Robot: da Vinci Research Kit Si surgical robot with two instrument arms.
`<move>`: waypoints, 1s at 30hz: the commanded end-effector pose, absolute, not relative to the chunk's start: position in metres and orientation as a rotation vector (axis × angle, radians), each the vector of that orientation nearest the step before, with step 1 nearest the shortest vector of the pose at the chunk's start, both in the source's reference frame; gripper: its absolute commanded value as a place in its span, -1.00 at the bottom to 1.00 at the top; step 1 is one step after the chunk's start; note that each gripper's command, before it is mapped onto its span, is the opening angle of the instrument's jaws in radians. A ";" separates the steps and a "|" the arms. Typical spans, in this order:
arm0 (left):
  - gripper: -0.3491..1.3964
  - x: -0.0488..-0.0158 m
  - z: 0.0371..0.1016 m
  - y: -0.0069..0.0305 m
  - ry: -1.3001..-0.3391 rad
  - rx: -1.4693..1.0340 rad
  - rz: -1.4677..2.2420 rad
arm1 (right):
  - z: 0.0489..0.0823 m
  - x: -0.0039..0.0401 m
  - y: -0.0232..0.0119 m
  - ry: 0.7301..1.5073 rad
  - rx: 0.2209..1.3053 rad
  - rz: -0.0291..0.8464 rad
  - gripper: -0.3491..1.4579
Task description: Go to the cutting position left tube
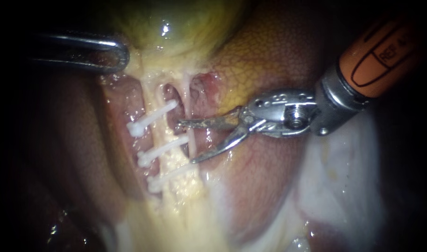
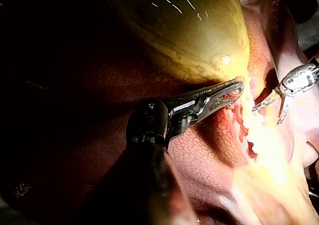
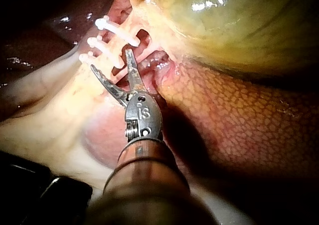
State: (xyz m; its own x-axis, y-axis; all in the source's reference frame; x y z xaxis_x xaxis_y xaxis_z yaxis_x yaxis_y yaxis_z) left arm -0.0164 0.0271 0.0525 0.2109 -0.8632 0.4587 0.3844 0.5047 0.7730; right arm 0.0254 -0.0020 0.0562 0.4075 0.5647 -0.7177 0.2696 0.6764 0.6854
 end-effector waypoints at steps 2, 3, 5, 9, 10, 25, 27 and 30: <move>-1.00 -0.0164 0.0525 0.0271 -1.017 0.569 -0.935 | 0.0564 0.0259 -0.0019 1.171 0.863 0.215 0.80; -1.00 -0.0164 0.0525 0.0271 -1.017 0.569 -0.935 | 0.0564 0.0260 -0.0018 1.169 0.867 0.218 0.80; -1.00 -0.0164 0.0525 0.0271 -1.017 0.569 -0.935 | 0.0566 0.0264 -0.0017 1.170 0.869 0.215 0.80; -1.00 -0.0164 0.0525 0.0271 -1.017 0.569 -0.935 | 0.0568 0.0272 -0.0016 1.177 0.870 0.212 0.80; -1.00 -0.0164 0.0525 0.0271 -1.017 0.569 -0.935 | 0.0568 0.0273 -0.0016 1.181 0.872 0.210 0.80; -1.00 -0.0165 0.0525 0.0271 -1.017 0.568 -0.935 | 0.0564 0.0297 -0.0016 1.314 0.946 0.153 0.65; -1.00 -0.0166 0.0525 0.0271 -1.017 0.568 -0.936 | 0.0564 0.0299 -0.0016 1.334 0.956 0.146 0.61; -1.00 -0.0166 0.0525 0.0271 -1.017 0.568 -0.936 | 0.0563 0.0303 -0.0017 1.346 0.971 0.129 0.54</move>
State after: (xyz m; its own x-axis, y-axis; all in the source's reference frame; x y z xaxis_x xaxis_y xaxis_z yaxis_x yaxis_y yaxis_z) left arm -0.0166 0.0271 0.0525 0.2103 -0.8632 0.4589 0.3854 0.5046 0.7726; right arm 0.0305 -0.0017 0.0562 0.2777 0.5929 -0.7559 0.4429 0.6192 0.6484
